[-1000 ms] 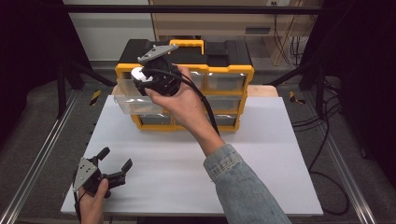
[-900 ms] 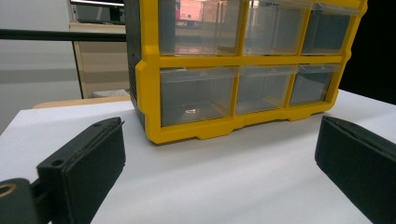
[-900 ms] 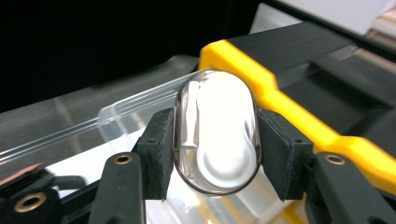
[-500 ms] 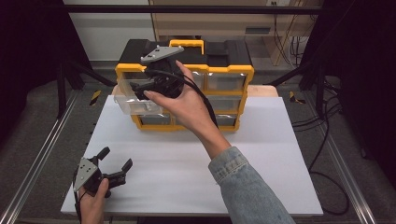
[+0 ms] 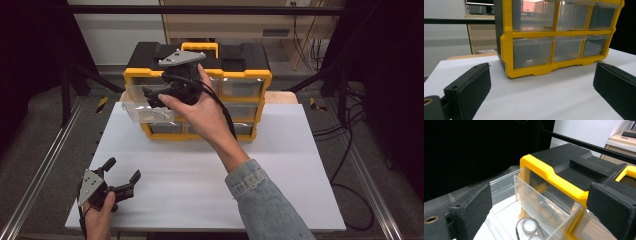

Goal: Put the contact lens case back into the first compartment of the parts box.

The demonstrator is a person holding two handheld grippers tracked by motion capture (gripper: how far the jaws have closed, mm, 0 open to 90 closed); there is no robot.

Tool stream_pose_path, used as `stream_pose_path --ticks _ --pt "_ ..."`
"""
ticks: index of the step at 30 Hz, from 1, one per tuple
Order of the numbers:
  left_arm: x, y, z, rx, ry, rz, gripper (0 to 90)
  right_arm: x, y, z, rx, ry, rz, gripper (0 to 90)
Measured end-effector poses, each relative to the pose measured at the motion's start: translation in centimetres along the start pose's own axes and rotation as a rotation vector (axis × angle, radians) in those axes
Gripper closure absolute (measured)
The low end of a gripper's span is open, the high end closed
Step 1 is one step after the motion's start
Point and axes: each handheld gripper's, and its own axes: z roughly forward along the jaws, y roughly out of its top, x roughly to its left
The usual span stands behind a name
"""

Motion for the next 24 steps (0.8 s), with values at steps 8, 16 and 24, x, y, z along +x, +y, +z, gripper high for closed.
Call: stream_pose_path --ticks 8,16,24 --pt "0.0 0.0 0.0 0.000 0.002 0.002 0.9 -0.8 -0.3 -0.7 -0.029 -0.003 0.008 5.4" --pt "0.0 0.0 0.0 -0.001 0.006 0.000 0.9 -1.3 -0.6 -1.0 -0.042 0.003 0.009 4.9" --pt "0.1 0.0 -0.1 -0.003 0.012 0.002 0.9 -1.5 -0.5 -1.1 -0.045 -0.003 0.008 4.8"
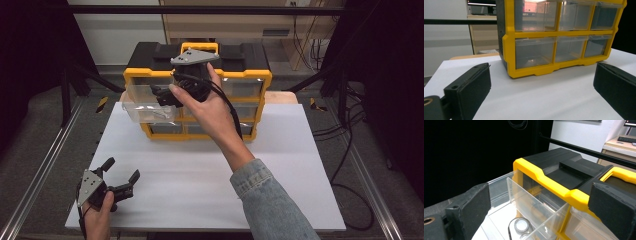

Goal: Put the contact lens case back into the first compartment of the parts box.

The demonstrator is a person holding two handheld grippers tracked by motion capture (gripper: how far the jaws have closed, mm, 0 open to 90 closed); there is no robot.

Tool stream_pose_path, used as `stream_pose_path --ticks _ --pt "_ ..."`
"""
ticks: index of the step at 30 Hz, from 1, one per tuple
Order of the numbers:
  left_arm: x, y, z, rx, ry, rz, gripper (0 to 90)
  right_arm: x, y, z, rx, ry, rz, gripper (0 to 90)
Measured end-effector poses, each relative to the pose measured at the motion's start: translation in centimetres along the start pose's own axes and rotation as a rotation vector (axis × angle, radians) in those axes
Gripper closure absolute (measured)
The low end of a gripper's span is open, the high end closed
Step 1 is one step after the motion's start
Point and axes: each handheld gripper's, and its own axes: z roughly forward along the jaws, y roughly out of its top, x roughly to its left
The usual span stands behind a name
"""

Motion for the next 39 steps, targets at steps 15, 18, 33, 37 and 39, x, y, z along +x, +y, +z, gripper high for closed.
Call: stream_pose_path --ticks 15,18,33,37,39 --pt "0.1 0.0 -0.1 -0.002 0.006 -0.002 0.9 -1.0 -0.4 -0.9 -0.008 -0.009 0.008 4.7" --pt "0.0 -0.1 0.0 0.002 0.005 -0.001 0.9 -1.2 -0.4 -1.4 -0.012 -0.010 0.013 4.6" --pt "0.0 -0.1 -0.1 0.007 0.011 0.002 0.9 -3.0 -1.5 -3.3 -0.023 -0.030 0.039 4.1" --pt "0.0 -0.1 -0.1 0.003 0.011 -0.002 0.9 -3.5 -2.3 -3.6 -0.014 -0.039 0.049 4.2" --pt "0.1 -0.1 -0.1 0.003 0.011 -0.002 0.9 -3.7 -2.7 -3.7 -0.012 -0.041 0.057 4.2"
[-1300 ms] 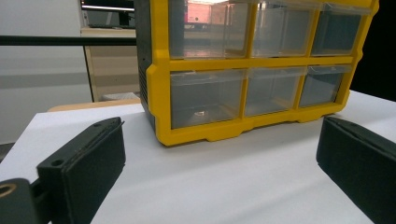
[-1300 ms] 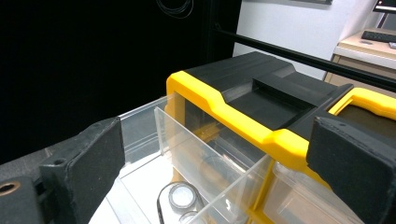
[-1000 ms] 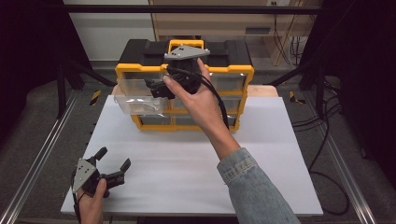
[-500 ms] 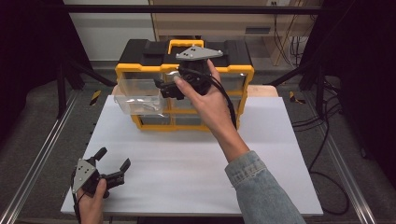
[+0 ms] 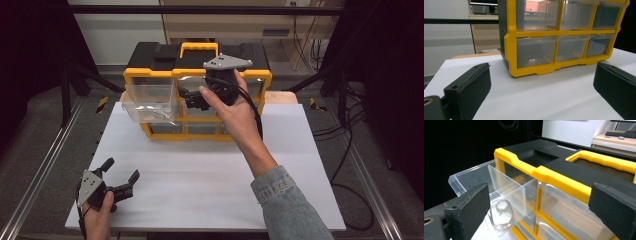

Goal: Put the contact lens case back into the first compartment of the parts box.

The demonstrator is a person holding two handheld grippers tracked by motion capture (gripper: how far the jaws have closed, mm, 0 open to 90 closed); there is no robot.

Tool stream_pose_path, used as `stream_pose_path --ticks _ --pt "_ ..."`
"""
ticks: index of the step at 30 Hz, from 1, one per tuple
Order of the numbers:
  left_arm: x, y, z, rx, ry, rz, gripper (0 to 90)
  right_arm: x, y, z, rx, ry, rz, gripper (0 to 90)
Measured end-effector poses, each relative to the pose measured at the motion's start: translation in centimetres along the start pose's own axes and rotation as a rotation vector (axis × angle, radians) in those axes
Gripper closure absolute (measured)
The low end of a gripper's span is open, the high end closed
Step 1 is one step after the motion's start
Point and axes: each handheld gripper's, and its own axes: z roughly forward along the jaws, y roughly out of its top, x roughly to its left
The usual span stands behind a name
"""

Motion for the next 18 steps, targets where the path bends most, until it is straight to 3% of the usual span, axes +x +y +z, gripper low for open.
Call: stream_pose_path --ticks 14,18 --pt "0.01 0.00 0.04 0.006 -0.005 -0.002 0.9 -0.87 -0.89 -0.61 -0.031 -0.025 0.005 4.5" --pt "-0.08 0.00 0.08 0.009 -0.009 0.003 0.9 -0.82 -0.94 -1.10 -0.041 -0.026 -0.019 4.5"
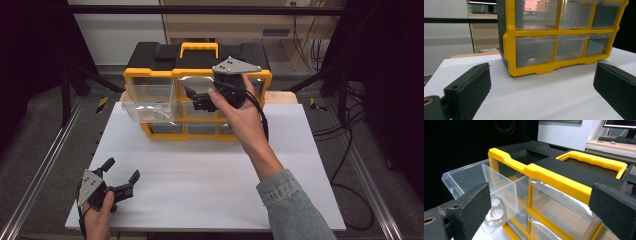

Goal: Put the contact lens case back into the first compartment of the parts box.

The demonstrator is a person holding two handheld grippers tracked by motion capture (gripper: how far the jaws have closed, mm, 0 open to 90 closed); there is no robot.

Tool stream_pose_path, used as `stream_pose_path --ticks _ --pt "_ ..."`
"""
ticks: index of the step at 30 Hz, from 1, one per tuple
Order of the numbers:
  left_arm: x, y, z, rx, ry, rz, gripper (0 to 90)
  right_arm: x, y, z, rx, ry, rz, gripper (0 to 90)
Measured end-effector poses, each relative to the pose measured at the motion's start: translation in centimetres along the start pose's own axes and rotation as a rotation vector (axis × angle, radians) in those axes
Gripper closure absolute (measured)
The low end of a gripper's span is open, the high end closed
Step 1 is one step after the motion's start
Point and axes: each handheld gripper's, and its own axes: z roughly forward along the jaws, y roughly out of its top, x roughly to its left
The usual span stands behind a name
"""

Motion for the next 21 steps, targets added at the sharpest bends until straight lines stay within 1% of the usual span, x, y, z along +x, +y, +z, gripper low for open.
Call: stream_pose_path --ticks 3,8,14,15,19,21 --pt "0.0 0.0 0.0 -0.001 -0.001 -0.002 0.9 -0.2 -0.2 -0.6 -0.025 -0.009 -0.005 4.5" --pt "-0.1 0.1 -0.1 -0.003 -0.002 0.000 0.9 -0.7 -0.6 -1.2 -0.036 -0.017 0.004 4.5" --pt "-0.1 0.1 -0.1 -0.004 -0.002 -0.001 0.9 -1.1 -0.7 -1.6 -0.044 -0.021 -0.002 4.6" --pt "-0.1 0.0 -0.1 -0.003 -0.002 -0.001 0.9 -1.2 -0.7 -1.9 -0.054 -0.025 0.000 4.6" --pt "0.0 0.1 -0.1 -0.004 0.001 -0.001 0.9 -1.6 -0.9 -2.2 -0.060 -0.028 -0.001 4.6" --pt "-0.1 0.1 -0.1 -0.004 -0.002 0.000 0.9 -1.9 -1.2 -2.6 -0.062 -0.036 0.010 4.6"
